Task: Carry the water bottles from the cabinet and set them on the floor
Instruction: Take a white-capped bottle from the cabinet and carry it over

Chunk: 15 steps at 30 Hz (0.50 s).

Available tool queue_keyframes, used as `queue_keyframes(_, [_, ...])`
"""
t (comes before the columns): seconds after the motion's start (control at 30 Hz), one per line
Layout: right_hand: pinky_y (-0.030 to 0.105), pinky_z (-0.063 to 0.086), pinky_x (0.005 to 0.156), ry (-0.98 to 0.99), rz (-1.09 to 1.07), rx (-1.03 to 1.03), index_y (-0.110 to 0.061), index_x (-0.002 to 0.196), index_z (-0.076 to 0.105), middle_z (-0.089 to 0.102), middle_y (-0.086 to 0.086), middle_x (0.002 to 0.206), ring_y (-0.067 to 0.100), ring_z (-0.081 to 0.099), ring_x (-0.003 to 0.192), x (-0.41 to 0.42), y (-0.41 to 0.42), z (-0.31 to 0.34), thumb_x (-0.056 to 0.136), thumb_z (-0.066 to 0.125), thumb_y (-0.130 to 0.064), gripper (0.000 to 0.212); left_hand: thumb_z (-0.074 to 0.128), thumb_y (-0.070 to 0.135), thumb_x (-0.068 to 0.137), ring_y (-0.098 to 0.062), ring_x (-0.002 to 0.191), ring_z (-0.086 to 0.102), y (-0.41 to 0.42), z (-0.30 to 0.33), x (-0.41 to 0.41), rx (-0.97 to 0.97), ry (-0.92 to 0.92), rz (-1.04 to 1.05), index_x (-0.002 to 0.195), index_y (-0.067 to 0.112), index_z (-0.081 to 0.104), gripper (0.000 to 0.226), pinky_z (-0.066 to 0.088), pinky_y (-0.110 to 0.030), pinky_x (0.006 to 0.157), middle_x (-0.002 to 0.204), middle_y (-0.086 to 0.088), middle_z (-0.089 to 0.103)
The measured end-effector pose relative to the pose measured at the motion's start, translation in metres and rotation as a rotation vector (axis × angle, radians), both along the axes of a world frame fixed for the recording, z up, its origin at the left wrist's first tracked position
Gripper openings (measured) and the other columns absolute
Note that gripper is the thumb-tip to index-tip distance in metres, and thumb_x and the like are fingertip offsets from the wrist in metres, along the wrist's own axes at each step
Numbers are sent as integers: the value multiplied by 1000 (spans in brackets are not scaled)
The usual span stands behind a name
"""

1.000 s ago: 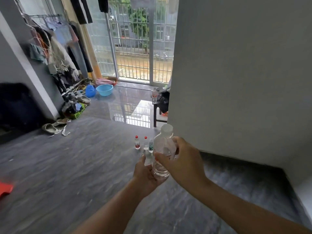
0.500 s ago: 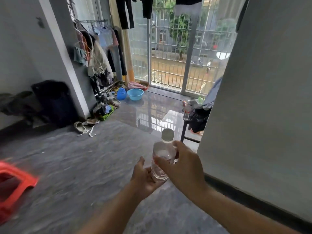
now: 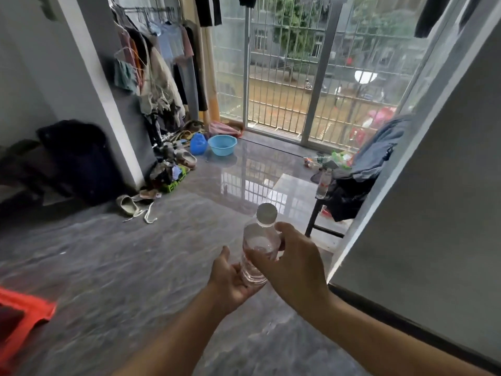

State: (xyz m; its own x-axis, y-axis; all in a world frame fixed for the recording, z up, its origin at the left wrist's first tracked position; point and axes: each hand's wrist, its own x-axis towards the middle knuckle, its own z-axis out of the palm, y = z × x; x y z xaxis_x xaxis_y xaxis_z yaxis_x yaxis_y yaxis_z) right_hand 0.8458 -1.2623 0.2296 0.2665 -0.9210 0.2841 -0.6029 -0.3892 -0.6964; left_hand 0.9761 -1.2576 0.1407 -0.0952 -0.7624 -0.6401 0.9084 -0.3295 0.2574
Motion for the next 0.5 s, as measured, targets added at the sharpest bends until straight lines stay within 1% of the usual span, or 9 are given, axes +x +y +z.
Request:
queue_keyframes(0.07, [35, 55, 69, 2, -11, 12, -22, 107, 61, 71, -4, 93, 14, 66, 81, 23, -15, -5, 66, 78, -52, 54, 30, 64, 92, -46, 78, 70, -15, -4, 23, 7, -3, -14, 107, -14, 56, 83, 58, -51, 59, 92, -35, 69])
queue_keyframes(0.17, [35, 56, 69, -6, -35, 27, -21, 109, 61, 71, -4, 94, 14, 66, 81, 52, -35, -12, 66, 78, -52, 55, 30, 65, 92, -46, 84, 69, -36, -11, 53, 2, -14, -59, 112, -12, 56, 84, 58, -49, 64, 98, -35, 68])
queue_keyframes(0.3, [36, 55, 69, -12, -47, 50, -21, 109, 61, 70, -4, 94, 14, 66, 82, 81, -68, -23, 67, 77, -52, 55, 29, 65, 92, -45, 84, 70, -75, -25, 83, 19, -18, -85, 112, -11, 58, 84, 59, -49, 60, 100, -34, 68])
queue_keyframes(0.37, [36, 55, 69, -3, -56, 51, -21, 110, 60, 70, -4, 94, 14, 66, 83, 92, -88, -30, 68, 77, -52, 55, 28, 65, 92, -45, 82, 70, -98, -32, 92, 27, -9, -89, 107, -12, 61, 85, 58, -48, 58, 99, -33, 68])
queue_keyframes(0.47, [36, 55, 69, -9, -67, 53, -20, 112, 60, 70, -4, 96, 14, 66, 83, 106, -121, -38, 68, 76, -51, 56, 27, 65, 92, -45, 80, 70, -135, -43, 104, 23, -4, -105, 89, -15, 71, 91, 58, -49, 55, 96, -33, 69])
queue_keyframes(0.5, [36, 55, 70, -12, -67, 59, -20, 113, 60, 70, -4, 97, 14, 66, 84, 111, -135, -41, 69, 76, -51, 57, 28, 65, 92, -44, 79, 70, -149, -47, 108, 25, -12, -111, 87, -14, 72, 91, 58, -49, 55, 95, -32, 70])
